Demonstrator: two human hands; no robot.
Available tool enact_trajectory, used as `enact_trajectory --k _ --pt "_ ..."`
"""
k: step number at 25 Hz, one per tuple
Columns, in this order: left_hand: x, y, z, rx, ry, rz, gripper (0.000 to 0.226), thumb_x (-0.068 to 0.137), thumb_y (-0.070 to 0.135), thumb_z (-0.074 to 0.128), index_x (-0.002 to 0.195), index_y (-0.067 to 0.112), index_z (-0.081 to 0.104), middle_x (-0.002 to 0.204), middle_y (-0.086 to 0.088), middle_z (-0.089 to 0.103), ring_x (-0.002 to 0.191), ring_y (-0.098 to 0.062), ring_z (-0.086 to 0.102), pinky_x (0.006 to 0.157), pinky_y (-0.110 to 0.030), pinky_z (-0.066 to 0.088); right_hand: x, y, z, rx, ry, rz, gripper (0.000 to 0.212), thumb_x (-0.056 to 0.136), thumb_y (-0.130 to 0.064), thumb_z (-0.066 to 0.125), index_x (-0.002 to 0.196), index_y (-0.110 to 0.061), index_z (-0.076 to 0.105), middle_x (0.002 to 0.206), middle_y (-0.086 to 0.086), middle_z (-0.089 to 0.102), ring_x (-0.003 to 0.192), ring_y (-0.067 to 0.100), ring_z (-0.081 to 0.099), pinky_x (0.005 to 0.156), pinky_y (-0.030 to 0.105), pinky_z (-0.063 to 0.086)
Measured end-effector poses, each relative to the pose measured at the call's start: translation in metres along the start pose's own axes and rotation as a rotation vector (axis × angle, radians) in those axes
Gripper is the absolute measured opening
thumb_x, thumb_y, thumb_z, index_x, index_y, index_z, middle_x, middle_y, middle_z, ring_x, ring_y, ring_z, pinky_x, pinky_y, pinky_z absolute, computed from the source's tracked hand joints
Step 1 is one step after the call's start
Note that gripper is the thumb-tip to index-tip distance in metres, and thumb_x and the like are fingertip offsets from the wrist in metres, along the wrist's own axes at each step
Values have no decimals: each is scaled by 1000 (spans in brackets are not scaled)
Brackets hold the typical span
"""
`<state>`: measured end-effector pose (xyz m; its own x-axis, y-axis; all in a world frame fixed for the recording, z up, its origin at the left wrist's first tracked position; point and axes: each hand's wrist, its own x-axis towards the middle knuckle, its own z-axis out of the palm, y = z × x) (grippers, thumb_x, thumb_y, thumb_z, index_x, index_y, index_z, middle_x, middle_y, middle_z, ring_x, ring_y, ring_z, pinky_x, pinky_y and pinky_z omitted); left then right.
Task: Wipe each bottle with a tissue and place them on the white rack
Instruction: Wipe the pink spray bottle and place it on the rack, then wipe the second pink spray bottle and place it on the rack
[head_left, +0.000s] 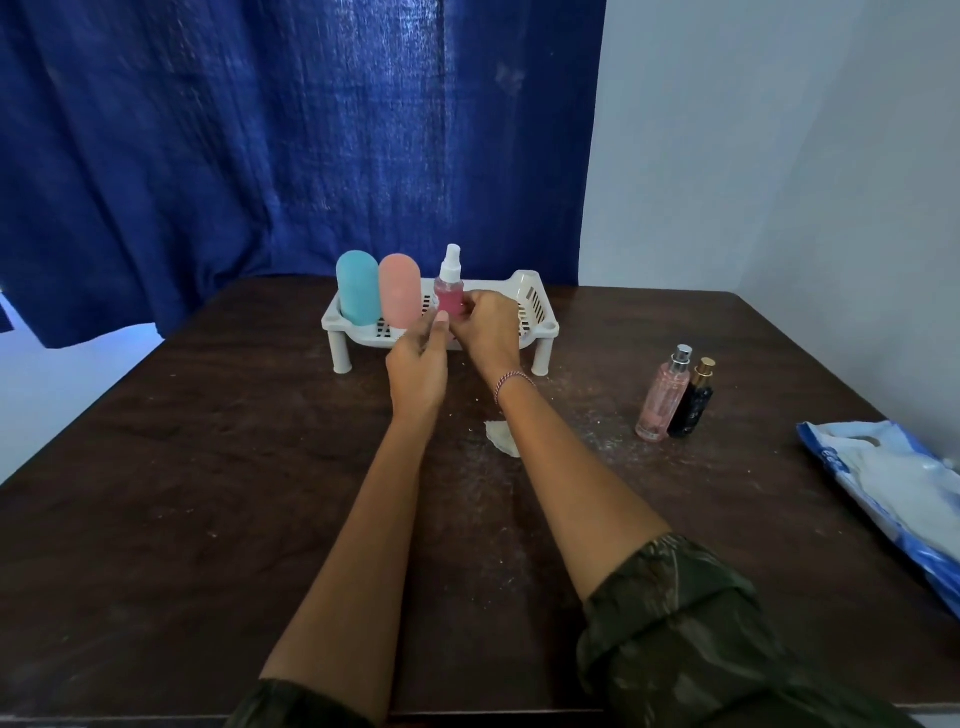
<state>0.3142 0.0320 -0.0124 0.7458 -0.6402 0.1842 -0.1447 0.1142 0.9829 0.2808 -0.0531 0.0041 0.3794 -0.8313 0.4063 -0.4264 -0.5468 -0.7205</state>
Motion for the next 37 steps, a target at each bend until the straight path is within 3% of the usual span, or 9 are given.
enact_trajectory --k 3,7,11,13,15,17,29,33,37 --pt "3 -2 1 -54 2 -76 39 99 29 45 130 8 55 133 -7 57 125 -19 50 110 -37 37 5 3 3 -33 -30 1 23 86 -25 65 91 -3 70 88 12 71 76 19 62 74 26 45" --pt "8 -5 1 -110 6 -147 36 99 31 45 123 8 59 130 -8 58 122 -18 52 110 -39 38 7 4 10 -38 -45 -8 21 85 -23 66 89 -3 71 84 12 70 71 16 59 70 26 47" --pt "9 -3 3 -160 -11 -151 21 99 32 45 90 25 63 113 0 61 116 -17 55 108 -37 40 7 4 12 -35 -56 -8 18 87 -18 63 87 -2 70 82 11 69 71 18 60 69 27 47" --pt "10 -3 3 -200 -24 -144 22 99 32 46 101 19 64 113 1 60 116 -16 54 108 -38 40 6 4 14 -21 -46 -9 18 88 -18 62 86 -1 69 81 12 69 72 20 62 68 27 47" --pt "10 -4 4 -221 -27 -145 36 98 33 47 123 10 59 126 -4 59 121 -18 53 109 -40 39 5 4 17 -31 -35 -12 19 89 -17 61 87 -1 69 82 13 69 73 21 63 70 29 49" --pt "10 -4 4 -227 -31 -158 43 97 35 47 131 9 53 133 -8 56 124 -19 51 110 -41 38 3 3 18 -30 -28 -20 19 89 -17 60 87 0 69 83 13 69 75 21 63 72 30 50" --pt "6 2 3 -234 59 -135 41 98 29 47 134 9 51 136 -7 54 126 -18 48 111 -40 37 -6 5 4 -87 -39 -30 12 84 -8 63 91 1 68 87 14 69 72 18 55 68 24 39" --pt "-2 6 7 -164 102 -56 39 98 23 47 135 11 49 140 -6 50 130 -18 45 111 -36 36 -14 1 -12 -70 8 -31 25 84 -7 64 108 -1 65 101 16 68 93 26 63 89 38 48" --pt "-18 2 15 -85 68 2 36 96 17 53 131 10 54 135 -5 56 126 -16 50 108 -33 40 -28 0 -36 -41 65 -67 35 85 -7 64 119 -1 59 108 14 65 98 22 62 91 32 50"
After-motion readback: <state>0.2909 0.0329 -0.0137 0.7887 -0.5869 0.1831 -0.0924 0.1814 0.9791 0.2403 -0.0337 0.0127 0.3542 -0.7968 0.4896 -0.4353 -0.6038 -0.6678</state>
